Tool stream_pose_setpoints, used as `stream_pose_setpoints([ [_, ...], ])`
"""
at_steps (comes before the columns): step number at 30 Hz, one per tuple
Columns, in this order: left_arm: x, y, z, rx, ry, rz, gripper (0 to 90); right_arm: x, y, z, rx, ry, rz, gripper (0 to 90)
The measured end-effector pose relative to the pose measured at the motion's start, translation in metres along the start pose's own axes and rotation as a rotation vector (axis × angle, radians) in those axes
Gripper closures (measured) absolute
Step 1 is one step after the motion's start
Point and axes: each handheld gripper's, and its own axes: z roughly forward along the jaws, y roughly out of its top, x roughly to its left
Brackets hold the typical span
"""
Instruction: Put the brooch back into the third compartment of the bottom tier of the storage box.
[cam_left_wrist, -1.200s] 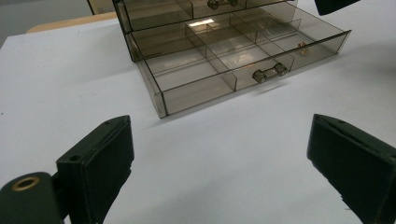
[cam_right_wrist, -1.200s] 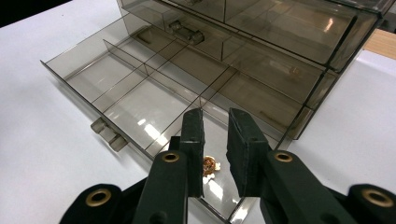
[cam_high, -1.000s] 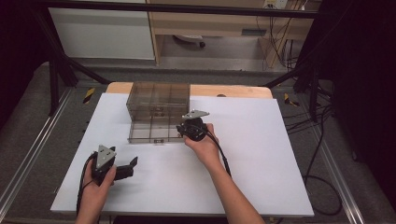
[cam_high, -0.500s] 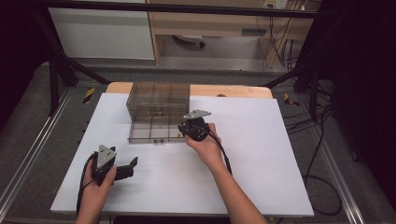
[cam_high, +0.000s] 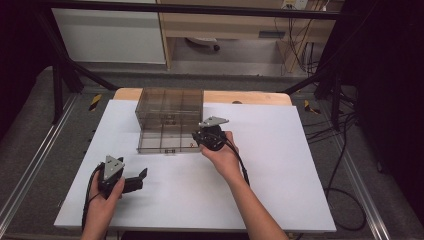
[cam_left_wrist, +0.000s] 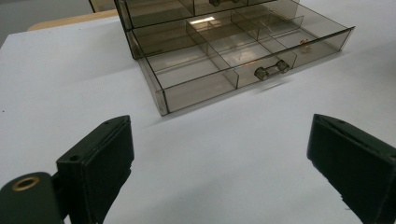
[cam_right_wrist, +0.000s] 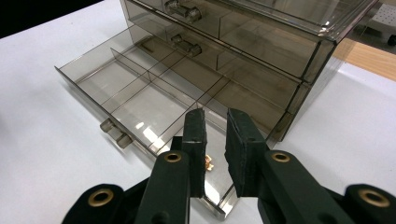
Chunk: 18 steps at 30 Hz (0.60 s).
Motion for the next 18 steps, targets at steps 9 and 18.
stream_pose_setpoints([
  [9,0.0,-0.001,0.001,0.002,0.002,-0.002,7.3,0.003,0.003,-0.008,-0.01,-0.001,-0.014,68.2],
  [18,0.001,0.0,0.0,-0.001,0.006,-0.001,7.3,0.001,0.004,-0.016,0.002,-0.03,0.005,44.0],
])
